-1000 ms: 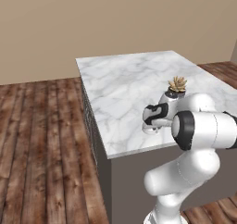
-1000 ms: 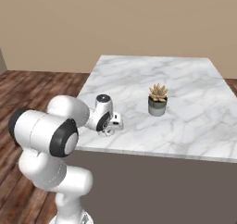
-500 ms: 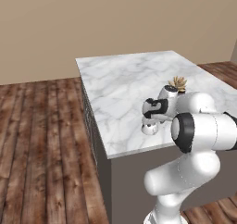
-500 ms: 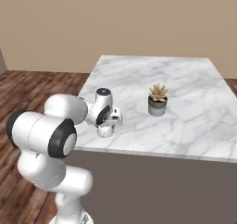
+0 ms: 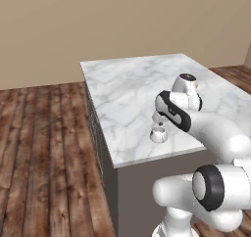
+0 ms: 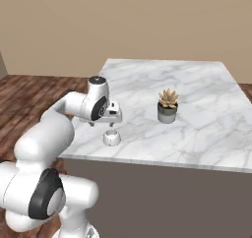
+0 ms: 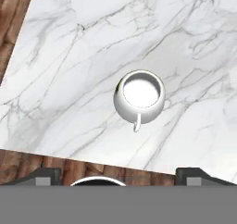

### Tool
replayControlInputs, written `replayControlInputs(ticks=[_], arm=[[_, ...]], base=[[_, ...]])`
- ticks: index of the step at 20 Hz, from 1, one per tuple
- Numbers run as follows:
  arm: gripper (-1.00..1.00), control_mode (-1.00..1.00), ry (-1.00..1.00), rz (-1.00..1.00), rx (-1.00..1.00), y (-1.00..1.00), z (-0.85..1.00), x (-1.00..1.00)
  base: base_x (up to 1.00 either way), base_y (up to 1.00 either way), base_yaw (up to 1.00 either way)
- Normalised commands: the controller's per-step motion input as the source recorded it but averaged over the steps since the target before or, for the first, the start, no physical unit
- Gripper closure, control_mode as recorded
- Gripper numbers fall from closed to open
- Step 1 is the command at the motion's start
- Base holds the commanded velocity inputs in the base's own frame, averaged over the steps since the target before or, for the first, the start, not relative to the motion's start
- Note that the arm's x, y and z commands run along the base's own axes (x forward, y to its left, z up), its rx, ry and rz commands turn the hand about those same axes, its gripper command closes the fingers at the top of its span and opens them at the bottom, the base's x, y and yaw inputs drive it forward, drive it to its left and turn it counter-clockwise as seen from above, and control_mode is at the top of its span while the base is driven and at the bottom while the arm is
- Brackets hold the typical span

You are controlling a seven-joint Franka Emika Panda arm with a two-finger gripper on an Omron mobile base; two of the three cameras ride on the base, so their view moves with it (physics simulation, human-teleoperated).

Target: Clear the mugs and bowl far away from the sink.

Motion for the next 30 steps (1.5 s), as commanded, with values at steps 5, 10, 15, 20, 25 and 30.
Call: replayControlInputs(ticks=[5,10,15,20,25,30], arm=[[-1.0,-1.0,0.01,-0.02,0.0,0.04,0.79,-0.55],[-1.0,-1.0,0.0,-0.01,0.0,0.0,0.24,-0.53],[-1.0,-1.0,0.0,0.0,0.0,0.0,0.0,-0.45],[-1.0,1.0,0.0,0.0,-0.04,0.0,-0.01,-0.22],[-1.0,1.0,0.0,0.0,0.0,0.0,0.0,0.0],[-1.0,1.0,0.0,0.0,0.0,0.0,0.0,0.0]], base=[[0.0,0.0,0.0],[0.0,0.0,0.0],[0.0,0.0,0.0],[-0.24,0.0,0.02],[-0.82,0.06,0.37],[-0.74,0.21,0.7]])
